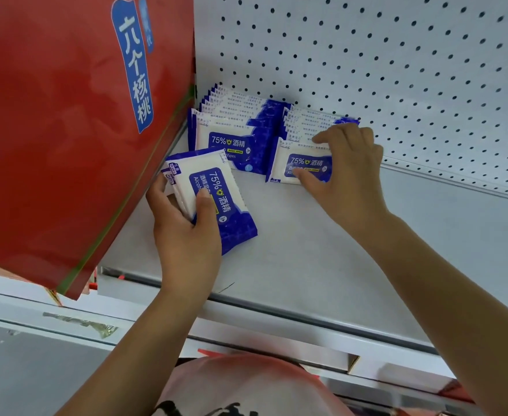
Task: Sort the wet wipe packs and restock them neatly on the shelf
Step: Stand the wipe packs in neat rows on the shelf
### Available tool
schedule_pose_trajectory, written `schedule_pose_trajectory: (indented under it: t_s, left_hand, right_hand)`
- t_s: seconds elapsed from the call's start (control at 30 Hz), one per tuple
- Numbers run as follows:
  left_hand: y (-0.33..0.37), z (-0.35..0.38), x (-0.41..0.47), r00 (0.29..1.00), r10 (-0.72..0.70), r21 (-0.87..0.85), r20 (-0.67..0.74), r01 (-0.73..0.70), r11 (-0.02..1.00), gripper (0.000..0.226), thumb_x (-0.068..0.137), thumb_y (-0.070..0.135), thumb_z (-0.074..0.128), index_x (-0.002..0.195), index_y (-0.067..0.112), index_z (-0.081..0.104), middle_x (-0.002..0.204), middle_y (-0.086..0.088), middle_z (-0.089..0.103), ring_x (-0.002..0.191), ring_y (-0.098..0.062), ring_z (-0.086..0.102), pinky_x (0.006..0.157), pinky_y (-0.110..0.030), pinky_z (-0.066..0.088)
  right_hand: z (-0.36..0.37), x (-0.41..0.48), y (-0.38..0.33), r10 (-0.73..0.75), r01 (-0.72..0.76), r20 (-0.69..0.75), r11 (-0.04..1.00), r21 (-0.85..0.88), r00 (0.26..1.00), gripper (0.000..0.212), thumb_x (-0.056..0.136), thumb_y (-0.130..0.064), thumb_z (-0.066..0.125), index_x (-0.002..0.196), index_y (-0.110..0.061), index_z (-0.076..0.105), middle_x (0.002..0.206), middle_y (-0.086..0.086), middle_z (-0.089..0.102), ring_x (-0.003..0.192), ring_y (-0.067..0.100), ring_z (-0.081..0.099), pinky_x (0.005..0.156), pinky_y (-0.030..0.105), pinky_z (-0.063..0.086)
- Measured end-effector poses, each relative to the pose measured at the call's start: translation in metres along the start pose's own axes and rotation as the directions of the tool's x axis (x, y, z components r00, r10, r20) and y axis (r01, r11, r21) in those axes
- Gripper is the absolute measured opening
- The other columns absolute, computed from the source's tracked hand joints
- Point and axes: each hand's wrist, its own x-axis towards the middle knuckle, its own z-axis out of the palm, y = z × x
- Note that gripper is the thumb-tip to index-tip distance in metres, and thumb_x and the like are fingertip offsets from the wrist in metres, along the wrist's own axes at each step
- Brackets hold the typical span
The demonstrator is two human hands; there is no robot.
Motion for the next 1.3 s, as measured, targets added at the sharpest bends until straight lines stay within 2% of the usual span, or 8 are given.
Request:
schedule_pose_trajectory:
  t_s: [0.07, 0.17, 0.27, 0.43, 0.7, 0.9, 1.03, 1.3]
  left_hand:
    - [0.002, 0.0, -0.001, 1.0, 0.002, -0.025, 0.01, -0.002, 1.0, 0.05, 0.098, 0.031, 0.067, 0.135, 0.041, 0.034, 0.129, 0.011, 0.064, 0.104, -0.004, 0.069, 0.062, -0.013, 0.056]
    - [0.003, 0.002, -0.004, 0.999, 0.038, -0.052, 0.016, -0.037, 0.998, 0.054, 0.096, 0.024, 0.071, 0.136, 0.033, 0.037, 0.118, 0.013, 0.069, 0.101, 0.003, 0.071, 0.066, -0.015, 0.057]
    - [0.004, 0.001, -0.005, 0.998, 0.056, -0.087, -0.006, -0.056, 0.995, 0.057, 0.096, 0.022, 0.07, 0.142, 0.026, 0.037, 0.119, 0.012, 0.068, 0.103, 0.002, 0.07, 0.07, -0.018, 0.059]
    - [0.002, -0.004, -0.003, 0.999, 0.008, -0.173, -0.049, -0.016, 0.985, 0.04, 0.103, 0.031, 0.057, 0.139, 0.027, 0.04, 0.123, 0.011, 0.067, 0.109, 0.002, 0.068, 0.066, -0.015, 0.057]
    - [-0.003, -0.003, -0.005, 0.952, 0.067, -0.16, -0.298, -0.119, 0.98, 0.043, 0.103, 0.017, 0.062, 0.14, 0.025, 0.043, 0.119, 0.014, 0.068, 0.105, 0.001, 0.07, 0.072, -0.014, 0.056]
    - [-0.005, -0.003, -0.003, 0.954, 0.047, -0.134, -0.295, -0.09, 0.987, 0.044, 0.101, 0.02, 0.064, 0.139, 0.027, 0.042, 0.122, 0.017, 0.064, 0.107, 0.004, 0.068, 0.07, -0.013, 0.056]
    - [-0.004, -0.003, -0.002, 0.957, 0.03, -0.147, -0.29, -0.076, 0.986, 0.047, 0.1, 0.022, 0.065, 0.141, 0.024, 0.043, 0.128, 0.009, 0.065, 0.109, -0.002, 0.069, 0.068, -0.013, 0.056]
    - [0.0, -0.003, -0.002, 0.966, 0.003, -0.18, -0.257, -0.051, 0.982, 0.035, 0.1, 0.019, 0.066, 0.125, 0.027, 0.044, 0.116, 0.016, 0.067, 0.099, 0.005, 0.07, 0.068, -0.014, 0.056]
  right_hand:
    - [-0.008, -0.008, -0.025, 0.048, -0.061, 0.065, 0.975, 0.212, 0.997, 0.033, 0.087, -0.043, 0.073, 0.107, -0.019, 0.065, 0.107, -0.005, 0.062, 0.102, 0.013, 0.054, 0.085, 0.023, 0.04]
    - [-0.015, -0.017, -0.063, 0.081, -0.266, 0.393, 0.855, 0.445, 0.916, 0.026, 0.09, -0.046, 0.069, 0.097, -0.021, 0.069, 0.09, -0.015, 0.068, 0.085, -0.002, 0.061, 0.07, 0.006, 0.044]
    - [-0.01, -0.018, -0.077, 0.083, -0.448, 0.578, 0.723, 0.525, 0.812, 0.031, 0.085, -0.043, 0.075, 0.102, -0.019, 0.066, 0.091, -0.011, 0.072, 0.08, -0.003, 0.066, 0.066, 0.009, 0.051]
    - [-0.008, 0.0, -0.075, 0.116, -0.543, 0.619, 0.623, 0.563, 0.776, 0.03, 0.086, -0.03, 0.078, 0.112, -0.017, 0.069, 0.094, -0.003, 0.076, 0.085, 0.006, 0.073, 0.074, 0.026, 0.061]
    - [0.004, 0.056, -0.07, 0.082, -0.21, 0.28, 0.859, 0.467, 0.957, 0.015, 0.091, -0.023, 0.073, 0.104, -0.018, 0.068, 0.086, -0.006, 0.063, 0.067, 0.0, 0.055, 0.067, 0.003, 0.042]
    - [0.032, 0.079, -0.071, -0.188, 0.139, 0.291, 0.973, 0.183, 0.938, 0.023, 0.094, -0.023, 0.067, 0.114, -0.012, 0.071, 0.112, 0.005, 0.064, 0.099, 0.017, 0.059, 0.084, 0.029, 0.047]
    - [0.043, 0.083, -0.073, -0.252, 0.223, 0.3, 0.966, 0.128, 0.92, 0.026, 0.095, -0.025, 0.066, 0.117, -0.013, 0.07, 0.114, 0.007, 0.065, 0.111, 0.023, 0.057, 0.088, 0.043, 0.052]
    - [0.035, 0.071, -0.075, -0.223, 0.195, 0.231, 0.971, 0.14, 0.947, 0.029, 0.096, -0.032, 0.064, 0.119, -0.016, 0.068, 0.112, 0.002, 0.066, 0.108, 0.019, 0.057, 0.089, 0.035, 0.05]
